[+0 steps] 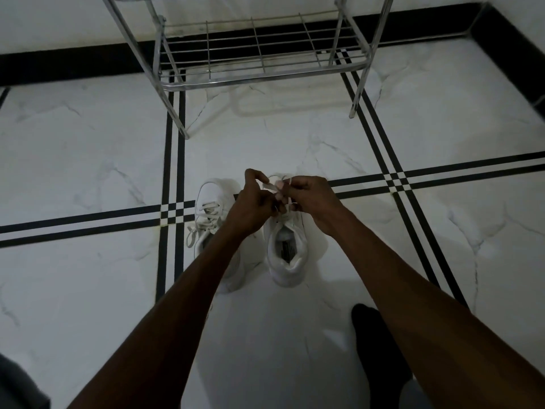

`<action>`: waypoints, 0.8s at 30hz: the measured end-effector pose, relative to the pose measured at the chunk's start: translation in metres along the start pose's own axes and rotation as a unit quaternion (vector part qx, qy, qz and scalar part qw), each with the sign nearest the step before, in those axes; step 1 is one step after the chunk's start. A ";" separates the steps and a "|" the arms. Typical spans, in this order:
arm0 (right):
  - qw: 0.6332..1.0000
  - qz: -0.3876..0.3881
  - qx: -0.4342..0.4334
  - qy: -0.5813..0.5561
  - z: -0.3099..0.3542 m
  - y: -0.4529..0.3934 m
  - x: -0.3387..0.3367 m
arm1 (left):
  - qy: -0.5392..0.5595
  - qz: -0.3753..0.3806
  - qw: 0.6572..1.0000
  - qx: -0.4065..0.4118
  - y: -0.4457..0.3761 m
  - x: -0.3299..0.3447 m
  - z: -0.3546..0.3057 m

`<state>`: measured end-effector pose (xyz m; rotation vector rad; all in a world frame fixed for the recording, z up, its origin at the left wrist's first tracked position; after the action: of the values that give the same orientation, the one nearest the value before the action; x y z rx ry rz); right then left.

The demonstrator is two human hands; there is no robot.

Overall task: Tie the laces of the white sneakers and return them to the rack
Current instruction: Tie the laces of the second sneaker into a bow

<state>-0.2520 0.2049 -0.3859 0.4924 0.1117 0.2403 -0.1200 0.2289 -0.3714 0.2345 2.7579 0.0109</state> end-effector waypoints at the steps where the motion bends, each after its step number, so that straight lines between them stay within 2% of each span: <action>1: 1.000 -0.014 0.011 -0.020 -0.004 -0.002 -0.001 | 0.037 -0.005 0.999 -0.015 0.001 0.000 0.002; 3: 0.999 -0.010 0.027 -0.037 -0.010 -0.004 -0.002 | 0.103 -0.026 0.993 -0.049 0.005 -0.003 0.012; 5: 1.000 0.021 0.011 0.008 -0.006 -0.002 -0.004 | 0.125 -0.047 0.987 -0.085 0.008 -0.008 0.025; 7: 0.988 0.041 -0.034 0.143 0.005 0.001 -0.007 | 0.122 -0.058 0.986 -0.099 0.009 -0.011 0.031; 9: 0.946 0.011 -0.100 0.309 0.018 0.002 -0.008 | 0.123 -0.066 0.984 -0.109 0.008 -0.012 0.032; 11: 0.912 -0.037 -0.170 0.371 0.030 0.003 -0.007 | 0.147 -0.065 0.981 -0.107 0.007 -0.008 0.030; 14: 0.905 -0.101 -0.220 0.349 0.033 0.009 -0.005 | 0.174 -0.052 0.978 -0.107 0.007 -0.004 0.028; 16: 0.918 -0.132 -0.222 0.301 0.028 0.013 -0.007 | 0.167 -0.017 0.981 -0.101 0.008 0.001 0.026; 18: 0.942 -0.135 -0.199 0.235 0.022 0.013 -0.011 | 0.099 0.009 0.992 -0.074 0.004 0.003 0.021; 20: 0.966 -0.121 -0.150 0.173 0.016 0.010 -0.015 | -0.023 -0.002 0.999 -0.031 -0.001 -0.001 0.013; 22: 0.989 -0.089 -0.064 0.097 0.004 0.007 -0.023 | -0.132 -0.041 0.990 -0.022 -0.002 -0.010 0.012; 24: 0.998 -0.061 0.034 0.012 -0.014 0.012 -0.034 | -0.216 -0.070 0.974 -0.012 0.003 -0.019 0.011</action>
<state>-0.2895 0.2126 -0.3905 0.5480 0.1737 0.1240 -0.0981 0.2284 -0.3746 0.0284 2.3324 -0.0382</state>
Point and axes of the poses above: each hand's wrist, its own y-axis away from the middle knuckle, its own x-axis out of the palm, z = x × y, the point moved 8 cm from there along -y, towards the middle knuckle, and after that the axes turned 7 degrees about x, right-handed, at the moved point
